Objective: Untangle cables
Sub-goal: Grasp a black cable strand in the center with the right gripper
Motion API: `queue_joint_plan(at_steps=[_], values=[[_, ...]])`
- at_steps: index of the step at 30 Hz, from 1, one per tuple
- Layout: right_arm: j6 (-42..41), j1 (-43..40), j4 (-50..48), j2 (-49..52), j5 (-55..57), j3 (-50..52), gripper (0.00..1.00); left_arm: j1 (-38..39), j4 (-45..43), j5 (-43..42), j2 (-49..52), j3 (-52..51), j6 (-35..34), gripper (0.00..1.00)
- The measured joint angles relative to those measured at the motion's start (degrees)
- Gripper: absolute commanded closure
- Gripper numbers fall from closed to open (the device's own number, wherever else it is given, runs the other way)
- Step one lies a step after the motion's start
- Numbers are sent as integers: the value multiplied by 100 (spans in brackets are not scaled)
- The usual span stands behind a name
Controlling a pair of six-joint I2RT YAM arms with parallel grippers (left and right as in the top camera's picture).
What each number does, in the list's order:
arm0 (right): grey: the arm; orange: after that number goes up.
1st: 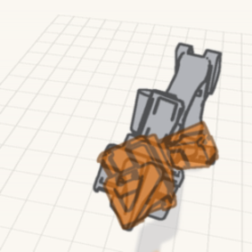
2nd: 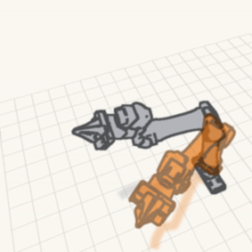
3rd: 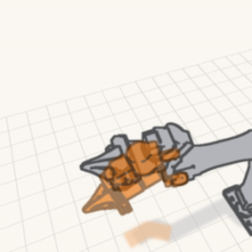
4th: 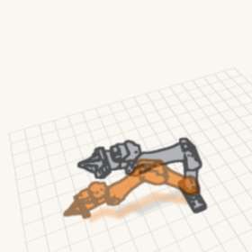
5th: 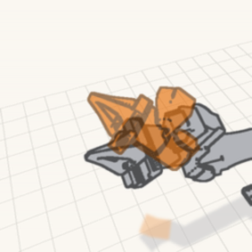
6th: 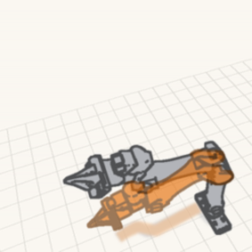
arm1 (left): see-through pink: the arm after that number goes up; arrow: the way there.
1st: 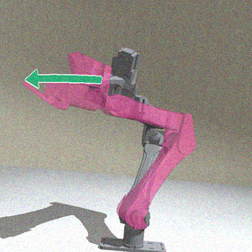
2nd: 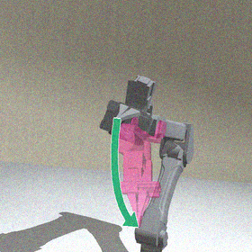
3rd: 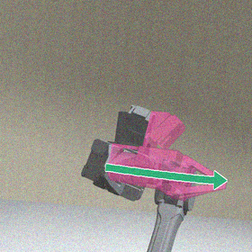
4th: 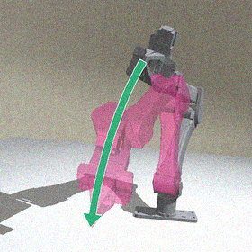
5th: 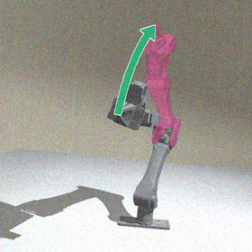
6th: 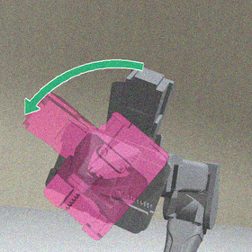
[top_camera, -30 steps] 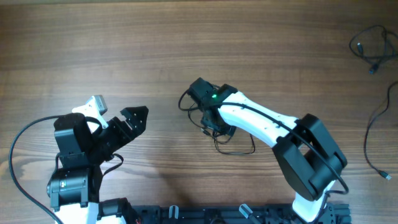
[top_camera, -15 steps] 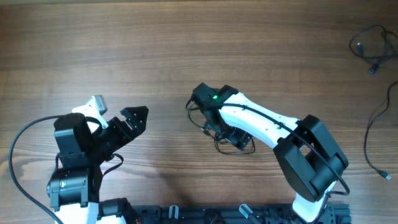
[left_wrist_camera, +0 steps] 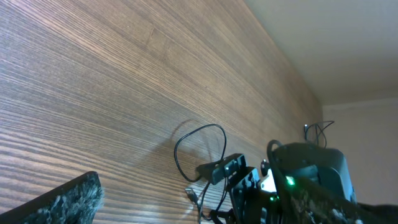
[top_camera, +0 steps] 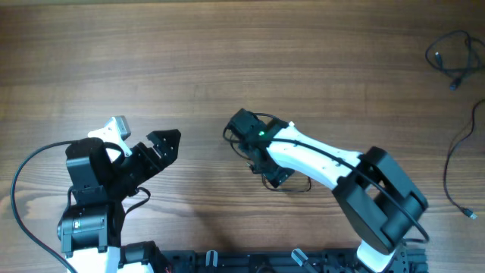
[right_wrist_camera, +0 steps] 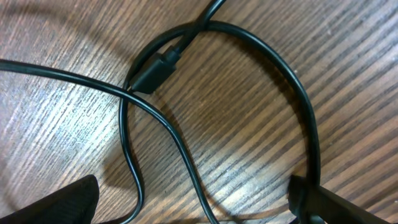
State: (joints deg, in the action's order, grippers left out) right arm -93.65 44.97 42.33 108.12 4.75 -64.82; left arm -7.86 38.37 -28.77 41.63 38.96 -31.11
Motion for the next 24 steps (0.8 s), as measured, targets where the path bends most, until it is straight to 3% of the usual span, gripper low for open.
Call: queue_joint_plan(at_steps=[2, 3, 6, 7, 11, 14, 18, 20, 22, 24], values=[[-70, -11, -195, -127, -46, 168, 2, 0, 0, 0, 0, 0, 0, 0], [-90, -13, -284, -179, -72, 238, 11, 0, 0, 0, 0, 0, 0, 0], [-155, -11, -520, -321, -188, 450, 83, 0, 0, 0, 0, 0, 0, 0], [-173, -11, -566, -339, -243, 494, 96, 0, 2, 0, 0, 0, 0, 0], [-234, 0, -870, -352, -361, 605, 96, 0, 0, 0, 0, 0, 0, 0], [-125, -2, -1172, -310, -323, 612, 96, 0, 0, 0, 0, 0, 0, 0], [728, -138, -1191, -251, -225, 492, 92, 0, 2, 0, 0, 0, 0, 0], [1239, -232, -1082, -223, -179, 422, 68, 0, 0, 0, 0, 0, 0, 0], [1716, -514, -649, -221, -101, 278, 0, 0, -2, 0, 0, 0, 0, 0], [2155, -680, -238, -238, -52, 101, 0, 0, 0, 0, 0, 0, 0, 0]])
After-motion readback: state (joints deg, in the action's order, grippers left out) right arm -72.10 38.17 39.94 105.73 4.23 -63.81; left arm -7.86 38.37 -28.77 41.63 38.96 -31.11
